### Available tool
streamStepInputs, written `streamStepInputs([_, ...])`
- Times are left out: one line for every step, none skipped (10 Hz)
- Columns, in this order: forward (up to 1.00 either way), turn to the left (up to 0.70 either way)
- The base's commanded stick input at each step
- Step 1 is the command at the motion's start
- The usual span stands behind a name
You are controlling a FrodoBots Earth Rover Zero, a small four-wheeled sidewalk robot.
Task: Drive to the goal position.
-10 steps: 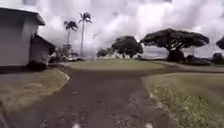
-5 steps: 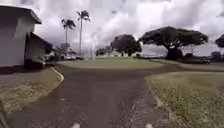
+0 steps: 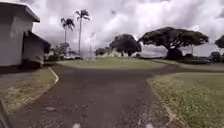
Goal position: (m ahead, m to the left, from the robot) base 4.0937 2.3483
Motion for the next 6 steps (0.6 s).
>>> streamStepInputs([0.70, 0.00])
streamStepInputs([0.70, 0.00])
streamStepInputs([0.70, 0.00])
streamStepInputs([0.70, 0.00])
streamStepInputs([0.70, 0.00])
streamStepInputs([0.70, 0.00])
